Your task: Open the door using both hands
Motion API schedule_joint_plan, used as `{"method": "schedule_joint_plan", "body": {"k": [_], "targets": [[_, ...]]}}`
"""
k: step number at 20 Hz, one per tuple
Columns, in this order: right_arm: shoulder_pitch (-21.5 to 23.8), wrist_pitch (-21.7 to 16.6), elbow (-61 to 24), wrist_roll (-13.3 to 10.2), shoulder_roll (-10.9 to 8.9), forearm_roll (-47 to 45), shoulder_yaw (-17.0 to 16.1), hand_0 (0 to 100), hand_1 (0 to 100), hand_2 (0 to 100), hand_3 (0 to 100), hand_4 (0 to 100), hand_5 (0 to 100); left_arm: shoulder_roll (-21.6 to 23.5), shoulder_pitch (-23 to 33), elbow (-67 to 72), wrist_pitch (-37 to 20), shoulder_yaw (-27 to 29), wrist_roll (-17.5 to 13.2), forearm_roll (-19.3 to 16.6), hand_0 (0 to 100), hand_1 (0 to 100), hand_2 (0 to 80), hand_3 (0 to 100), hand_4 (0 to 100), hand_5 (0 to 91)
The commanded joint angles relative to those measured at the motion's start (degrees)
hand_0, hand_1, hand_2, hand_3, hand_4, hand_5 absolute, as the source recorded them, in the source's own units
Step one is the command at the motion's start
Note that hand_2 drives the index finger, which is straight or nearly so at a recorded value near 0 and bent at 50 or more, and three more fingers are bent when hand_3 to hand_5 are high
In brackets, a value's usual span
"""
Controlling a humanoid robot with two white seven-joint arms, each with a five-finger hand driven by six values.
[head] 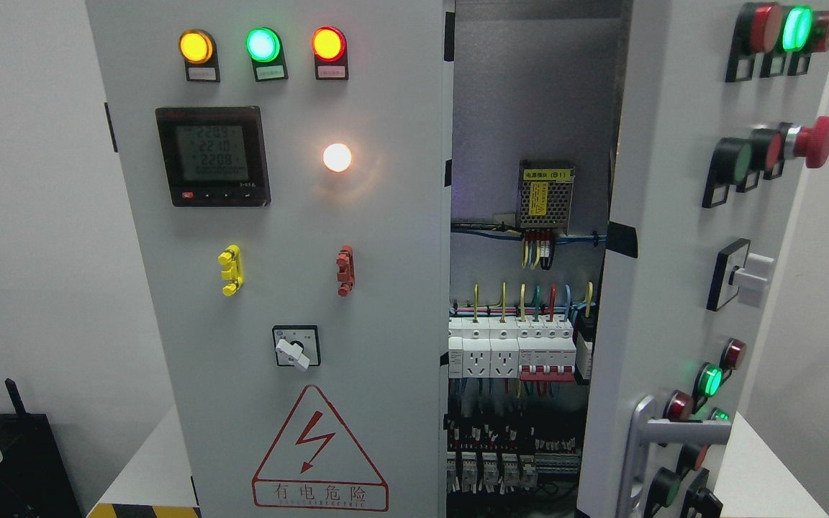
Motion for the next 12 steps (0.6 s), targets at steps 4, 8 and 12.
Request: {"method": "schedule_joint_plan", "body": {"k": [4,8,12], "targets": [[0.0,0.0,0.0,0.0,0.00,0.0,0.0,38,0,0,0,0,0,14.9,-12.3,-3.7,0.2,-4.9,-1.1,3.9,0,0,0.0,0,0,0.0],[0.0,-0.1,0.0,0.0,0.00,0.0,0.0,38,0,0,0,0,0,17.7,-42.1,-3.1,0.3,-35.6,-1.1,3.9,0,0,0.0,0,0,0.0],[0.0,0.0,0.0,0.0,0.00,0.0,0.0,38,0,0,0,0,0,15.1,-63.5,-3.0,0.6,-56.3,-1.1,2.5,0,0,0.0,0,0,0.0]]}}
